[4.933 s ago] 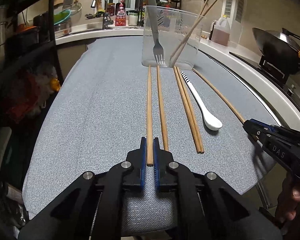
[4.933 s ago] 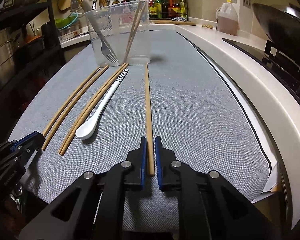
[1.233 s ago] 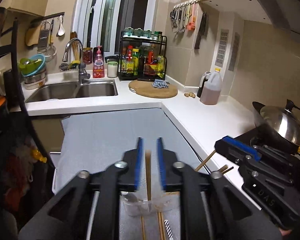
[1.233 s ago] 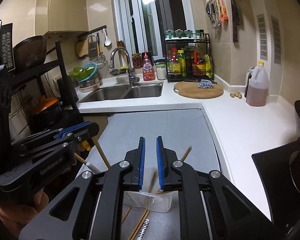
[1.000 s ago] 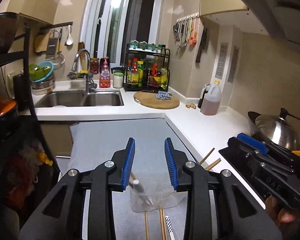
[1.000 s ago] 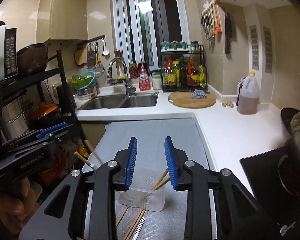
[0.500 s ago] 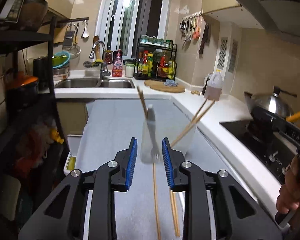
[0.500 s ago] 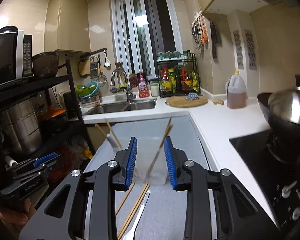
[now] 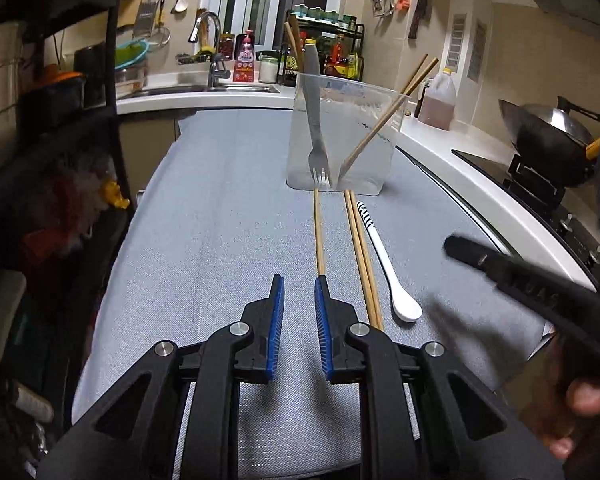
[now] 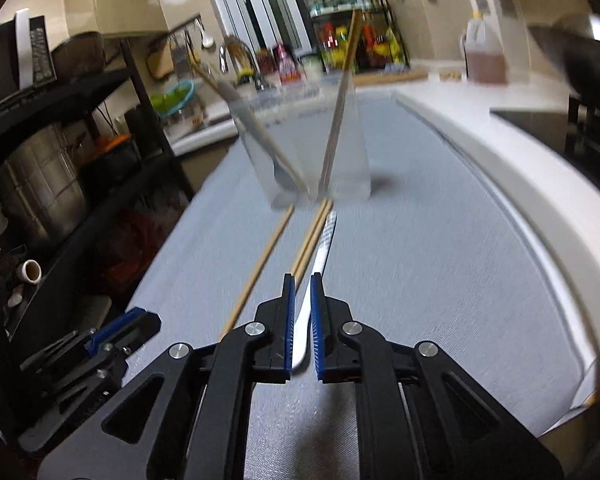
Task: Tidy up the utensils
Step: 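Lower the left tool to a chopstick while the right tool approaches the white spoon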
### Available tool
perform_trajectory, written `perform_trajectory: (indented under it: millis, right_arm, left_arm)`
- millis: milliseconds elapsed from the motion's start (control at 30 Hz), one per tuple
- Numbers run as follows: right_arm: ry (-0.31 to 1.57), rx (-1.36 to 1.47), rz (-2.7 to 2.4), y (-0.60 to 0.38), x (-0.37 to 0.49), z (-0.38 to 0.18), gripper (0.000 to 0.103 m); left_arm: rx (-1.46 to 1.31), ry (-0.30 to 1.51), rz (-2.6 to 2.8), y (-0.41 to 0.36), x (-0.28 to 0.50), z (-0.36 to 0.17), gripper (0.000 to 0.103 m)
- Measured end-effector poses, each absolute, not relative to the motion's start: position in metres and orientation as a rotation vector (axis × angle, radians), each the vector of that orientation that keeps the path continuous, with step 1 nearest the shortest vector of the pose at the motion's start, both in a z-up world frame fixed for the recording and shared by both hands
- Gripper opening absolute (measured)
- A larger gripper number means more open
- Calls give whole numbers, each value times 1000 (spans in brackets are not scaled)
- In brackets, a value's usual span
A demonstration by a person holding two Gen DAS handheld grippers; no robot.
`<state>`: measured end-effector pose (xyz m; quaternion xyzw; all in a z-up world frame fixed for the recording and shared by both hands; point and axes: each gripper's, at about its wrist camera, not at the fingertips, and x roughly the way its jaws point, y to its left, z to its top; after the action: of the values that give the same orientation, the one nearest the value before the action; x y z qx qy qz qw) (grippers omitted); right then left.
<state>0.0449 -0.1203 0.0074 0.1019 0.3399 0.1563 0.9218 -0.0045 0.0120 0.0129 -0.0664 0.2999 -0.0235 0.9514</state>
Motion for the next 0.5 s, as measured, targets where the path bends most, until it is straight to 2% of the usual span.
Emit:
perform_trajectory:
  millis: [200,500]
  right_arm:
    - [785,229,311,-109,52,-15,26]
    - [864,206,298,-97,49,-32,28]
  left_arm:
    - [-157,616,-50,17,-2,9,16]
    - [-203,647,-68,20,3,4,16]
